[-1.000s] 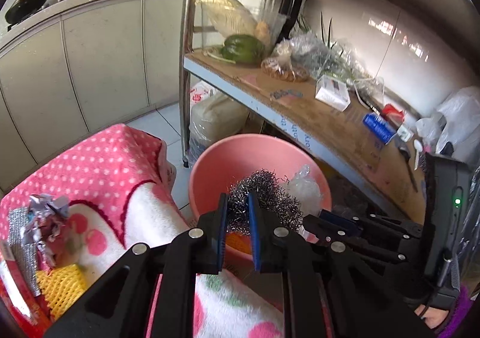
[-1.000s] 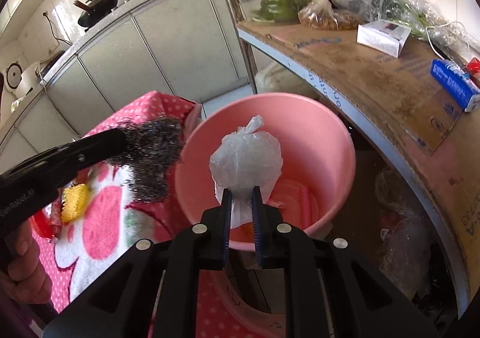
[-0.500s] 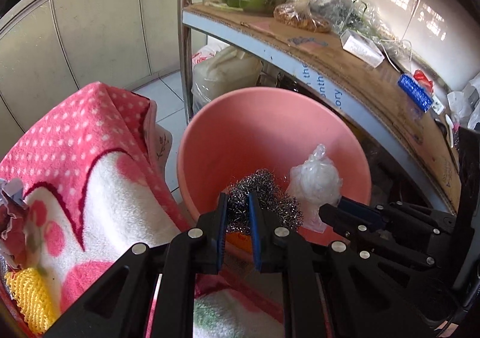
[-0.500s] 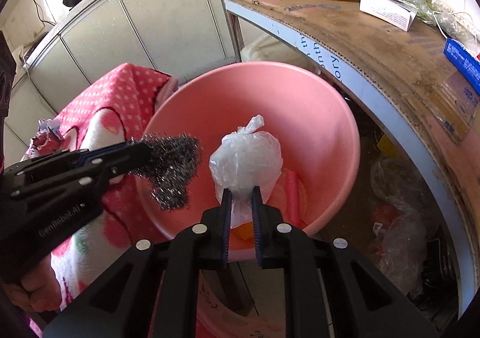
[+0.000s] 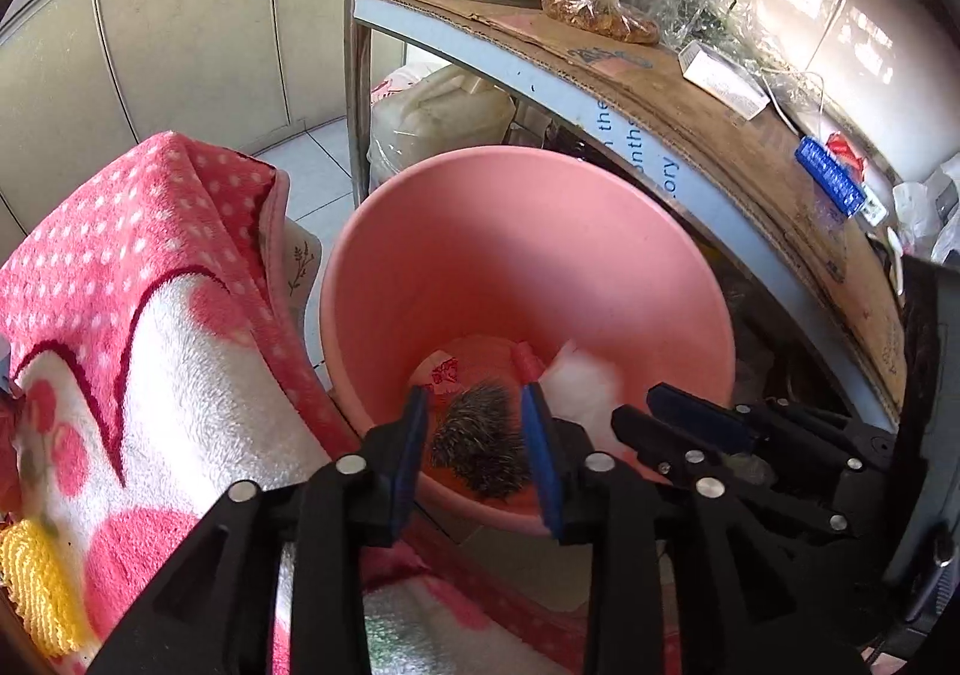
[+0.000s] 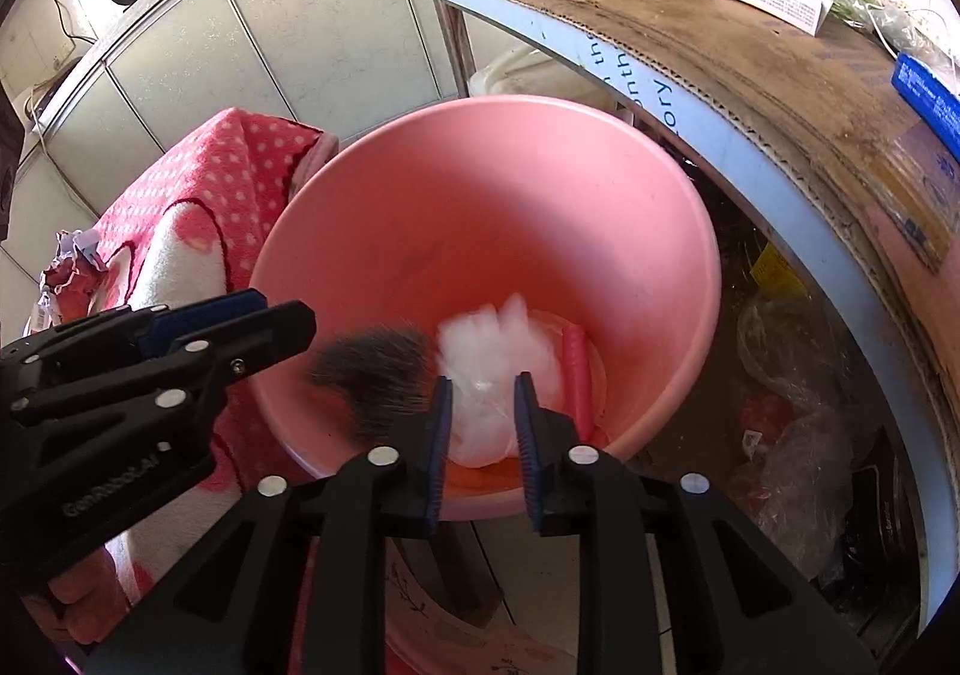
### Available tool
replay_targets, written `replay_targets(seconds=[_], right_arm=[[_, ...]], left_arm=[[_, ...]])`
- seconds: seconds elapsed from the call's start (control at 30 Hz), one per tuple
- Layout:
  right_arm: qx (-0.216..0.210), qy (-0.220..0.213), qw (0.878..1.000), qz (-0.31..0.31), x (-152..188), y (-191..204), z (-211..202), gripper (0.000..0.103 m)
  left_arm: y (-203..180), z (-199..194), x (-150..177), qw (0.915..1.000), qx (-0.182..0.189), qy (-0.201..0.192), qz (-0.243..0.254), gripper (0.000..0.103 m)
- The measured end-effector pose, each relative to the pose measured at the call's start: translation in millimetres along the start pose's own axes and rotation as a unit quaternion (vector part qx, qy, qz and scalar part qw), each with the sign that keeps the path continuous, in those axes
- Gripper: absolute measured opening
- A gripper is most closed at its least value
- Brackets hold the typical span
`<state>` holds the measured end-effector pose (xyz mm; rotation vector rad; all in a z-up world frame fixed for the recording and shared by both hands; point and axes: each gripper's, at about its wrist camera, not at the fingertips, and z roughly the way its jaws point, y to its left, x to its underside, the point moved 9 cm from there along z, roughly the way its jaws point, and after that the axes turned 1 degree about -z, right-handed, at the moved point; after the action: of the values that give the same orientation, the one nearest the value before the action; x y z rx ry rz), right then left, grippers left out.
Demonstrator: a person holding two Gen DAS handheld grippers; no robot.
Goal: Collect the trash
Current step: 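Open both tools to drop the steel wool and bag into the bucket, then grasp the red snack bag with the left tool while the right grasps the yellow foam net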
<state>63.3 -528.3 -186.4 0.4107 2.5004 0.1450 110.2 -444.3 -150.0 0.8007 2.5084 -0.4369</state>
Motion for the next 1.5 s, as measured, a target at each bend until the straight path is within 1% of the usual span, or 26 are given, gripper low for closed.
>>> replay_targets(seconds=[0.3,0.37,0.43,0.57,0.73,0.83,0.9,1.0,1.17,1.37,1.5], right_arm=[[-0.005,-0.004,1.0,0.001,1,1,-11,0.028],[-0.007,-0.007,1.0,-0.001,1,4,-15,0.028],[-0.009,-0.011,1.0,-0.004,2,8,-20,0.028],[-0.013,-0.017,1.0,-0.012,2,16,-29,0.028],[-0.023,-0.026,0.999,-0.026,3,33,-43,0.029],[-0.031,-0.031,0.998,-0.037,4,46,-50,0.032],[-0.037,-0.034,0.998,-0.043,5,55,-56,0.035],[-0.048,-0.036,0.997,-0.054,7,71,-60,0.037],[-0.061,-0.035,0.995,-0.077,10,99,-63,0.037],[-0.076,-0.03,0.992,-0.1,14,130,-63,0.038],[-0.09,-0.026,0.989,-0.111,13,153,-60,0.038]], left_arm=[[1,-25,-5,0.9996,0.009,-0.024,-0.014,0.038],[1,-33,-6,0.9993,0.011,-0.032,-0.015,0.041],[0,-42,-6,0.999,0.011,-0.04,-0.013,0.048],[-2,-60,-5,0.9984,0.007,-0.056,-0.005,0.052],[2,-88,0,0.9971,0.01,-0.075,-0.012,0.055],[10,-103,4,0.9961,0.004,-0.086,-0.016,0.059],[16,-114,8,0.9954,0.001,-0.094,-0.019,0.06],[27,-131,15,0.9944,-0.002,-0.103,-0.026,0.061],[51,-160,27,0.9913,-0.023,-0.125,-0.036,0.062],[95,-190,39,0.9864,-0.052,-0.138,-0.073,0.063],[133,-205,47,0.982,-0.075,-0.139,-0.104,0.063]])
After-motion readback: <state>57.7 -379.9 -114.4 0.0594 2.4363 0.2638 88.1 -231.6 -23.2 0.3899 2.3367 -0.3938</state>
